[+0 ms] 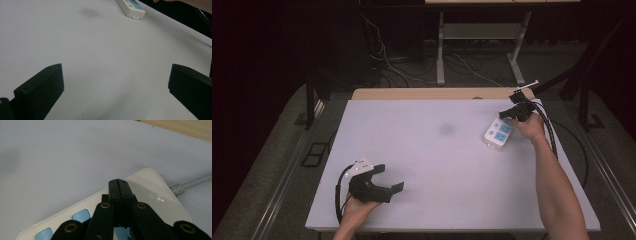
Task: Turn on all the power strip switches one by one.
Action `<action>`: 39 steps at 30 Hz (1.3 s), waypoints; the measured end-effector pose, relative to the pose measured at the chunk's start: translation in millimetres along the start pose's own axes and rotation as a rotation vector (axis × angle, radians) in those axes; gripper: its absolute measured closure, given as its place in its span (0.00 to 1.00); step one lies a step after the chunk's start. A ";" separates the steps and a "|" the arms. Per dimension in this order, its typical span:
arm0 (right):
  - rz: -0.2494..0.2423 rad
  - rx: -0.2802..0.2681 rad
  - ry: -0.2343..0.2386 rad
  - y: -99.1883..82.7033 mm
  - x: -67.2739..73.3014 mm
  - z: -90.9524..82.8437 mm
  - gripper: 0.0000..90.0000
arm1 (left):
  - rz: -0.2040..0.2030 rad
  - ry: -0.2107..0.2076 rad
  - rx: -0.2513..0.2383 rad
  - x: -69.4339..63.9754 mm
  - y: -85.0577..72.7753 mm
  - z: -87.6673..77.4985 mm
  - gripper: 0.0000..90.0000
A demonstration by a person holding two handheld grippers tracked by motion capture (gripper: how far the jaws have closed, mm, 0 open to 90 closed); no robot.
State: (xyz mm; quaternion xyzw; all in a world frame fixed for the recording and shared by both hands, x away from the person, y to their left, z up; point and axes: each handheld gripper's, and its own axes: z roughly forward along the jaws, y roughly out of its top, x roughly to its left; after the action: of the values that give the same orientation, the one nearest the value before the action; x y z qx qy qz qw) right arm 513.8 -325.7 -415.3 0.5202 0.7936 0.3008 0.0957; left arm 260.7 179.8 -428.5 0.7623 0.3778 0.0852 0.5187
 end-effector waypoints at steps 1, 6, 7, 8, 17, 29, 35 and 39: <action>0.005 0.004 0.003 0.3 0.3 -0.4 1.00 | 0.000 0.000 0.000 -0.1 0.0 0.0 0.00; -0.001 -0.010 0.009 -0.4 3.0 -4.9 1.00 | 0.000 -0.002 -0.002 0.1 0.2 -0.3 0.00; 0.000 -0.021 0.018 -0.4 4.0 -7.6 1.00 | 0.000 -0.002 -0.002 0.1 0.2 -0.3 0.00; -0.004 -0.029 0.021 -0.5 4.3 -9.0 1.00 | 0.000 -0.003 -0.001 0.2 0.2 -0.2 0.00; -0.006 -0.097 0.056 -3.0 15.2 -36.9 1.00 | 0.001 -0.014 0.006 0.4 0.4 2.7 0.00; 0.041 -0.177 0.121 -22.9 29.0 -72.9 0.61 | 0.002 -0.021 -0.014 -0.2 2.2 -0.1 0.00; 0.043 -0.209 0.124 -37.4 39.7 -87.6 0.37 | 0.005 -0.027 -0.017 -1.1 3.2 0.9 0.00; 0.053 -0.208 0.179 -49.3 45.5 -96.9 0.12 | 0.007 -0.028 -0.015 -2.2 3.2 1.1 0.00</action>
State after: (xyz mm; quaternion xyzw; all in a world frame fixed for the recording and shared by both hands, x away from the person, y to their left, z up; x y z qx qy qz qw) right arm 410.9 -335.8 -358.8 0.4991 0.7497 0.4289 0.0697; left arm 261.3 177.0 -425.6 0.7606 0.3672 0.0791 0.5295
